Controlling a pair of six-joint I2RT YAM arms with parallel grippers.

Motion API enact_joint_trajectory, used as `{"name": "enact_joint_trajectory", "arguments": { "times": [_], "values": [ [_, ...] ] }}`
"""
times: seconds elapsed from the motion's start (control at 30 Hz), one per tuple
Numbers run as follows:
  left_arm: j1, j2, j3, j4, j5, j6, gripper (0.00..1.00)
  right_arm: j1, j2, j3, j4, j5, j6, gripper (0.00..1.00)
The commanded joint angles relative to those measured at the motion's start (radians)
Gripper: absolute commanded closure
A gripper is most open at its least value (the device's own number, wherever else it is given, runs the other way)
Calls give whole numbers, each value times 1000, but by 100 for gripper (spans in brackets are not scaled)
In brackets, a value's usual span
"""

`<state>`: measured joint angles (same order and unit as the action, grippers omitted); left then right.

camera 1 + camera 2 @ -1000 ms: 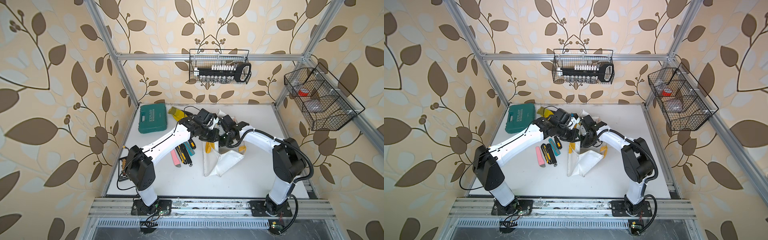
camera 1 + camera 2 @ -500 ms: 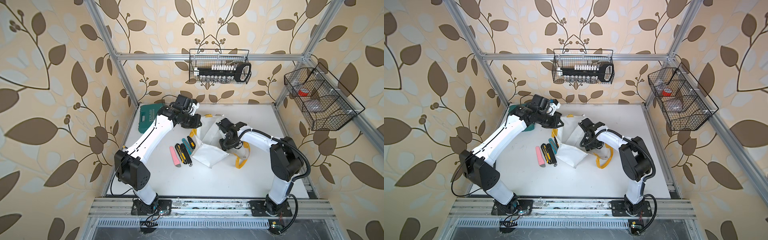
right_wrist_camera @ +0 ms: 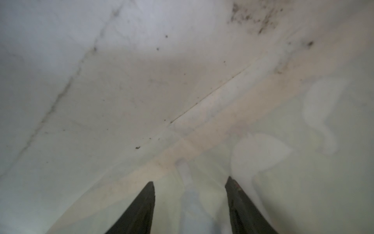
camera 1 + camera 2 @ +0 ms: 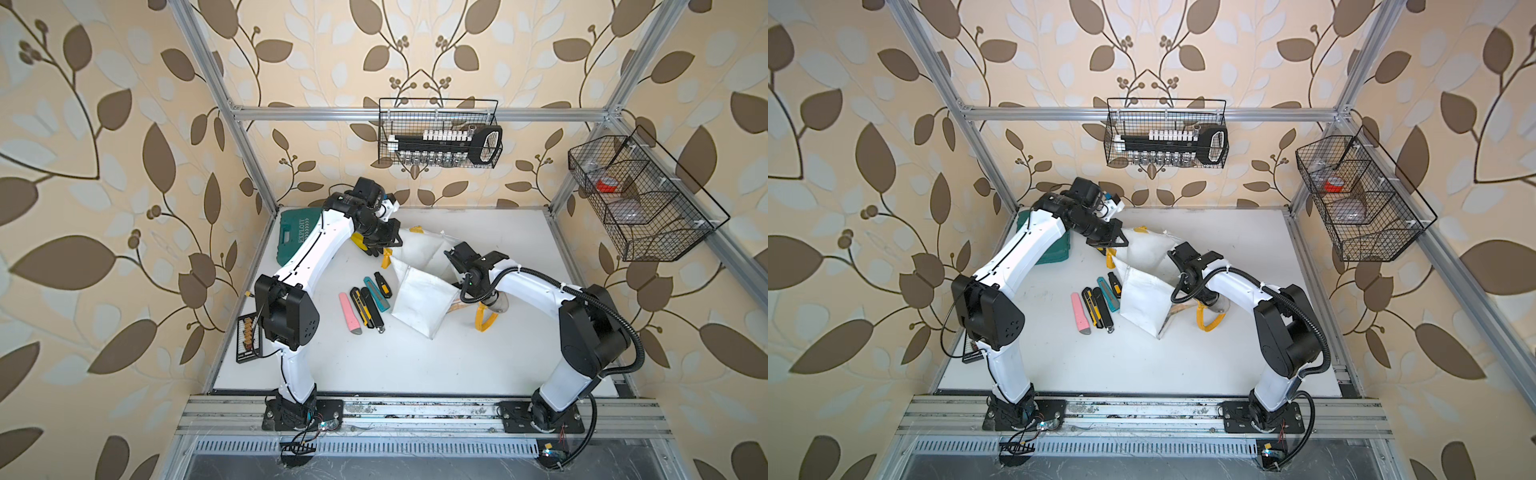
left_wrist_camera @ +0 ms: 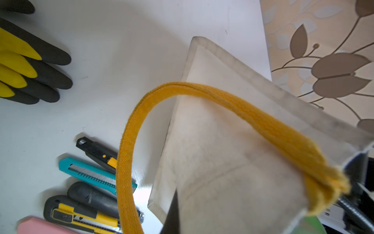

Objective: Place the art knife into the pouch
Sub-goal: Open the pouch at the center of the board.

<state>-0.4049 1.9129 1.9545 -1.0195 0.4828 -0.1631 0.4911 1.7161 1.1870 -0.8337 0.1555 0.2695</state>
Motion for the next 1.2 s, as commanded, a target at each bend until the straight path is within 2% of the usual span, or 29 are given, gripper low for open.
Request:
{"name": "enact_joint_trajectory", "arguments": {
  "times": [0.0, 0.07, 0.2, 0.37, 0.43, 0.6, 0.63, 0.7, 0.77, 0.87, 0.97, 1.1, 1.17],
  "values": [
    [-104, 17, 82, 85, -90, 6, 100, -23, -15, -54, -133, -18, 66, 41],
    [-114, 38, 84, 139, -53, -42, 100, -1, -25, -53, -129, -44, 91, 41],
    [-103, 91, 197, 149, -125, -38, 100, 55, -72, -54, -145, -50, 132, 41],
    [-94, 319, 621, 11, -89, -28, 100, 131, -116, -61, -139, -98, 169, 40],
    [-91, 367, 683, 31, -46, -51, 100, 161, -108, -66, -122, -112, 181, 40],
    [-73, 381, 624, 173, 16, -139, 98, 279, -14, -38, -51, -141, 257, 40],
    [-69, 380, 625, 183, 26, -147, 88, 292, 9, -25, -37, -147, 272, 40],
    [-59, 371, 625, 191, 47, -154, 79, 300, 50, -3, -10, -169, 281, 40],
    [-51, 345, 621, 181, 53, -140, 56, 299, 88, 29, -2, -171, 279, 40],
    [-30, 285, 577, 182, 71, -122, 36, 297, 123, 73, -10, -168, 273, 40],
    [10, 224, 563, 160, 89, -97, 33, 290, 127, 95, -10, -175, 273, 40],
    [60, 137, 561, 31, 53, -46, 36, 254, 106, 97, -7, -181, 267, 40],
    [58, 55, 455, -25, 20, -12, 39, 220, 91, 94, -4, -197, 260, 40]
  ]
}}
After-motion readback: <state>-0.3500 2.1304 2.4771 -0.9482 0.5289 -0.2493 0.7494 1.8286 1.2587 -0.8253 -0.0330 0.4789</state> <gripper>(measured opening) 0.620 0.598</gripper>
